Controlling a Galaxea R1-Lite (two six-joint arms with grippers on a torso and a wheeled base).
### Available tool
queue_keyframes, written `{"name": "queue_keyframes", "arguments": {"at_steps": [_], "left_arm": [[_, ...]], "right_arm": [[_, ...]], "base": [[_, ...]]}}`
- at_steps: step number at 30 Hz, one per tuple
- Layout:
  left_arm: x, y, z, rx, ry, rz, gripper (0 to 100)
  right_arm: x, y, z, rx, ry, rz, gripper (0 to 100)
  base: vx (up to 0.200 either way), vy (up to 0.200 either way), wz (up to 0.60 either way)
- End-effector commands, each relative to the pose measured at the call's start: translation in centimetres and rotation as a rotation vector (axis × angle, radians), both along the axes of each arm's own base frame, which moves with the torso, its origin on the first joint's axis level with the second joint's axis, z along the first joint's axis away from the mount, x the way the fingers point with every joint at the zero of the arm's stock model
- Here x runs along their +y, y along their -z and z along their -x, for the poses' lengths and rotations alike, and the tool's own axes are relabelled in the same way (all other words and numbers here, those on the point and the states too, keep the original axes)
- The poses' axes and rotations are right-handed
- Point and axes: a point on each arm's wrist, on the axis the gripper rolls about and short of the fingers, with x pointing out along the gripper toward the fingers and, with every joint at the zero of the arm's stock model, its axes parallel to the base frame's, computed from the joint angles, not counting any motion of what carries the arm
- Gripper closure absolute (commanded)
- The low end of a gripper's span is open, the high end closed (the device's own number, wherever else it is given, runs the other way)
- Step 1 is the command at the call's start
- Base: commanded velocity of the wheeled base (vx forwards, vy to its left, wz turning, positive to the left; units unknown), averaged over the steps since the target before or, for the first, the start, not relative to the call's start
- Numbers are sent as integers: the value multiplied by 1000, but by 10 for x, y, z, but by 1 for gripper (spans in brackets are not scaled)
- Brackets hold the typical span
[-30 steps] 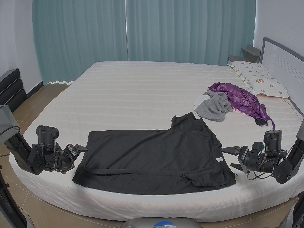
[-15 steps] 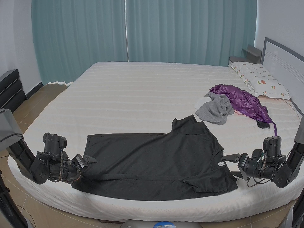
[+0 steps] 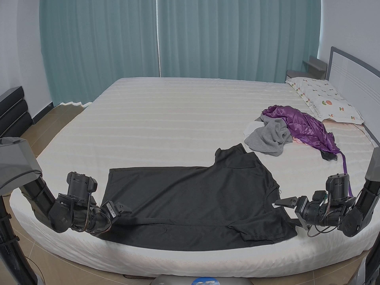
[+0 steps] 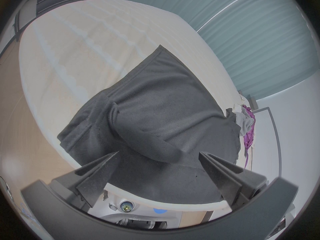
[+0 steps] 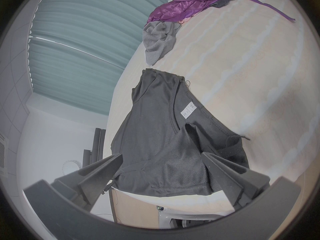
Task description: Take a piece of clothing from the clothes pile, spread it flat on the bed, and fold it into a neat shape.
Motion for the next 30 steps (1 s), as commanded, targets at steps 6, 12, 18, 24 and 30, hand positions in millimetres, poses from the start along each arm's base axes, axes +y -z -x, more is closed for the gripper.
{"name": "queue_keyframes", "arguments": {"at_steps": [6,12,18,24,30], "left_arm": [[5,7,-28,-28,-63,-26,0],[9,-1,-41,-65,-153,9,0],[15,-2,-51,-79,-211,44,0],[17,8,-62,-116,-252,79,0],[21,-2,-62,-161,-292,109,0]], "right_arm": [[1,3,-1,9,-3,2,0],[1,4,-2,12,-3,2,0],[4,7,-1,22,-11,8,0],[5,7,-1,24,-14,8,0],[5,6,-2,-5,-13,4,0]], "base": [[0,0,0],[0,0,0],[0,0,0],[0,0,0],[0,0,0]]}}
